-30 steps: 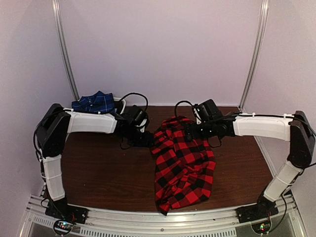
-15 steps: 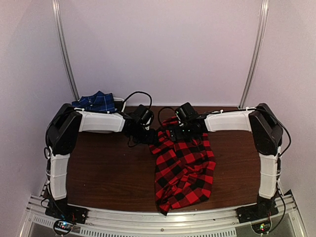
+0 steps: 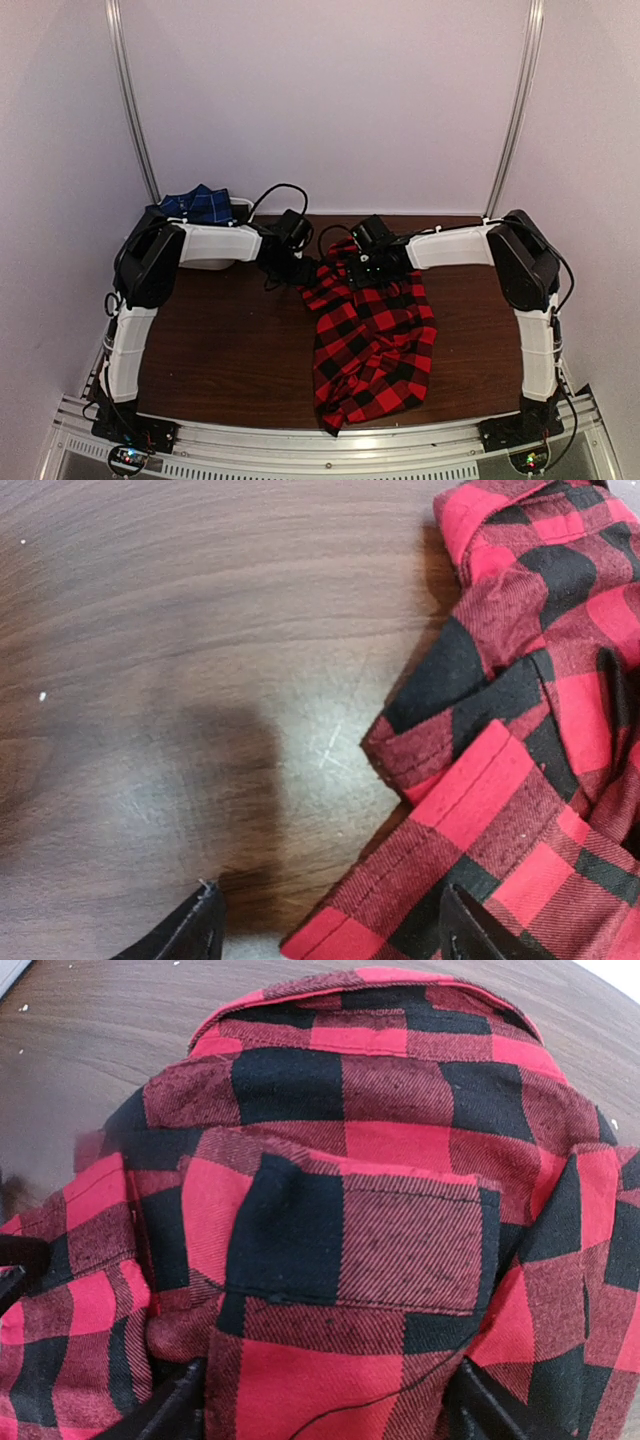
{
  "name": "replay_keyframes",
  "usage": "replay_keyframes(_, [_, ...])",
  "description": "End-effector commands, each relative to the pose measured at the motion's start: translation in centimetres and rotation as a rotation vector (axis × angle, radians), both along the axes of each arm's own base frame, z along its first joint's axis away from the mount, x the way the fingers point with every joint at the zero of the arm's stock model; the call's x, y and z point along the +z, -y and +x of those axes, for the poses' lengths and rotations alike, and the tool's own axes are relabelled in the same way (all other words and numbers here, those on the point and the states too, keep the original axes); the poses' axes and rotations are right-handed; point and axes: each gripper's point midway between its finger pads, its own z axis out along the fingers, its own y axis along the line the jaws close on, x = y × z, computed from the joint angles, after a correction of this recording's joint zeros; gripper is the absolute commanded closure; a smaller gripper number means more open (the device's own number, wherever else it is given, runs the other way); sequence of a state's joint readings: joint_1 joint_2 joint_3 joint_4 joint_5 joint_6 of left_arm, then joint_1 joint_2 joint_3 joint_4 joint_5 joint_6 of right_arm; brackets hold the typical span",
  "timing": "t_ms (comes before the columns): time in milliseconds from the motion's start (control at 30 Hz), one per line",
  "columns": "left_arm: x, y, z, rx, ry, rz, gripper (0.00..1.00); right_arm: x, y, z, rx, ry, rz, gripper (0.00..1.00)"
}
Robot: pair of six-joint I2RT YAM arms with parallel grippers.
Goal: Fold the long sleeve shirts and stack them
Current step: Pick up the sleeve from the center of the board.
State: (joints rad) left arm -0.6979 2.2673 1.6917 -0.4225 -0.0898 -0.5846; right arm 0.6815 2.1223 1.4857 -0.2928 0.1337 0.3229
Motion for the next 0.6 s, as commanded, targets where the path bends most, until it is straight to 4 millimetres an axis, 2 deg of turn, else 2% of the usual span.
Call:
replay_keyframes(0, [-0.9, 1.3, -0.7, -0.043, -0.022, -0.001, 0.29, 0.3, 0.6, 0.4, -0.026, 0.007, 0.020, 0.25])
replay_keyframes(167, [-0.4, 2.1, -1.2, -0.052, -0.025, -0.020, 0.42, 1.2, 0.9, 0.4, -0.035, 0.018, 0.036, 0.30])
replay_keyframes(433, [1.5, 2.5, -1.0, -0.046, -0.006, -0.058, 0.77, 3.1, 1.6, 0.6, -0.052, 0.049, 0.052, 0.31])
replay_keyframes(567, [3.2, 2.3, -0.4, -0.029, 0.035, -0.059, 0.92, 3.7, 2.1, 0.8, -0.063, 0.057, 0.057, 0.40])
